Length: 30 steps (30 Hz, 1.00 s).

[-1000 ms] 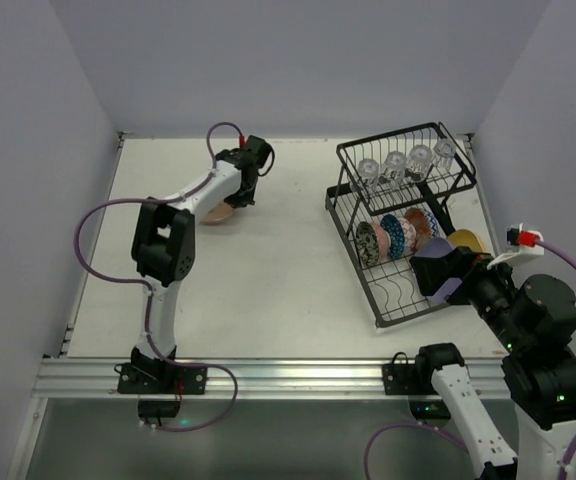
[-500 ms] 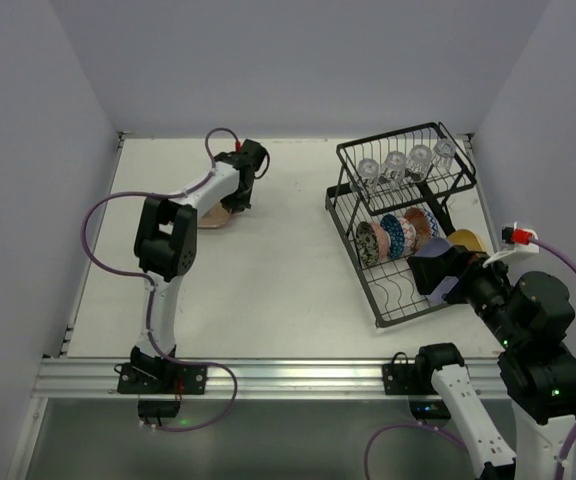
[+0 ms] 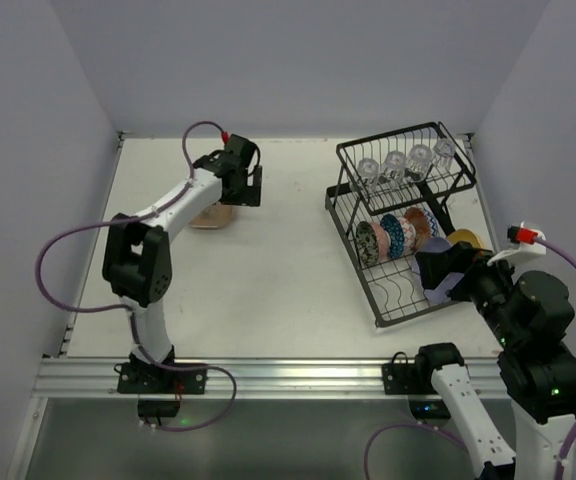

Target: Unload the mixed dishes from the dish rack

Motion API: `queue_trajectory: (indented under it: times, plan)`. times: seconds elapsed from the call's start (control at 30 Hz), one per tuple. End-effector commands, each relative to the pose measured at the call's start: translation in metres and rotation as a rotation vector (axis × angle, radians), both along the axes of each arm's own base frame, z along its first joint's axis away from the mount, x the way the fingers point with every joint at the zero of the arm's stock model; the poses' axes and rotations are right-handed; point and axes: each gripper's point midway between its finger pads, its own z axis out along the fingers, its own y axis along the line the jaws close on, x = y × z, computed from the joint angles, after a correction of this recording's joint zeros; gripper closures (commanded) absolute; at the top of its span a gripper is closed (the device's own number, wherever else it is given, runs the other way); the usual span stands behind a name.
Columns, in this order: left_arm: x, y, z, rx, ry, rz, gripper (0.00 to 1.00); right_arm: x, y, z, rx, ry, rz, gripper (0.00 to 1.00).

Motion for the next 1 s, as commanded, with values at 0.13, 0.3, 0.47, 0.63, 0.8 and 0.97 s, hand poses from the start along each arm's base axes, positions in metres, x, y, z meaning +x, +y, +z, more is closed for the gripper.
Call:
queue_trajectory:
  times: [0.13, 0.3, 0.47, 0.63, 0.8, 0.97]
  plan:
    - [-0.049, -0.071, 0.109, -0.360, -0.376, -0.068, 0.00, 0.020, -0.039, -0.010, -0.101, 0.012, -0.207, 0.01]
    - [-0.100, -0.068, 0.136, -0.469, -0.428, -0.135, 0.00, 0.037, -0.046, -0.034, -0.175, 0.085, -0.233, 0.01]
    - [-0.145, -0.039, 0.129, -0.408, -0.379, -0.209, 0.00, 0.060, -0.063, -0.067, -0.337, 0.191, -0.268, 0.01]
    - [-0.171, -0.004, 0.124, -0.291, -0.394, -0.242, 0.00, 0.077, -0.097, -0.104, -0.614, 0.351, -0.338, 0.01]
    - [-0.182, -0.001, 0.098, -0.303, -0.403, -0.273, 0.00, 0.097, -0.114, -0.124, -0.758, 0.442, -0.385, 0.03]
    - [-0.185, -0.006, 0.105, -0.343, -0.438, -0.300, 0.00, 0.105, -0.131, -0.139, -0.908, 0.483, -0.418, 0.19]
